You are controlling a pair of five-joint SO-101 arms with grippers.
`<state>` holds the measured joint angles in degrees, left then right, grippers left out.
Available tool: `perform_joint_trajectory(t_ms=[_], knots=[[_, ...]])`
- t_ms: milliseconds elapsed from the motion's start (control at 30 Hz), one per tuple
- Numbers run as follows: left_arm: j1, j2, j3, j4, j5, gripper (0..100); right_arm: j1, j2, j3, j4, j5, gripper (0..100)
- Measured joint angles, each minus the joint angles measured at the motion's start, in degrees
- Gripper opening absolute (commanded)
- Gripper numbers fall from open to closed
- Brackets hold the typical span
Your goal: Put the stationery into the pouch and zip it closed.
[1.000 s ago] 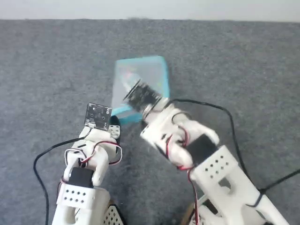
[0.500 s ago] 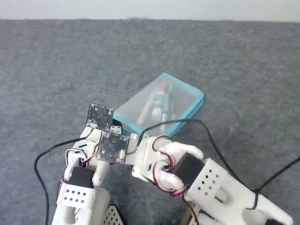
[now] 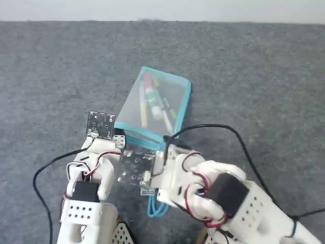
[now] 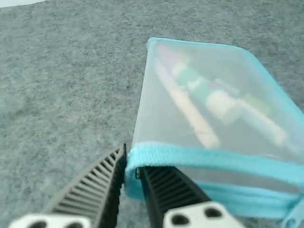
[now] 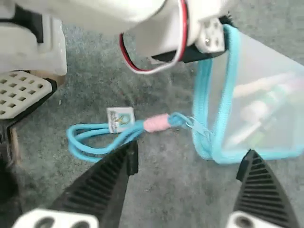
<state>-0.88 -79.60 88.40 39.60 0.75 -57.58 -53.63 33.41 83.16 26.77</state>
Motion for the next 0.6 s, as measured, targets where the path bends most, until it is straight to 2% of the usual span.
perform_joint_trajectory(t_ms=[133, 300, 600], knots=[[0.0, 0.0, 0.0, 0.0, 0.0, 1, 6.8, -0.9, 4.5, -2.7, 3.1, 31.6], [0.0, 0.0, 0.0, 0.0, 0.0, 1, 15.6, -0.9, 18.5, -16.3, 9.1, 31.5], [0.0, 0.0, 0.0, 0.0, 0.0, 1, 16.7, -0.9, 30.0, -28.7, 11.9, 31.7]])
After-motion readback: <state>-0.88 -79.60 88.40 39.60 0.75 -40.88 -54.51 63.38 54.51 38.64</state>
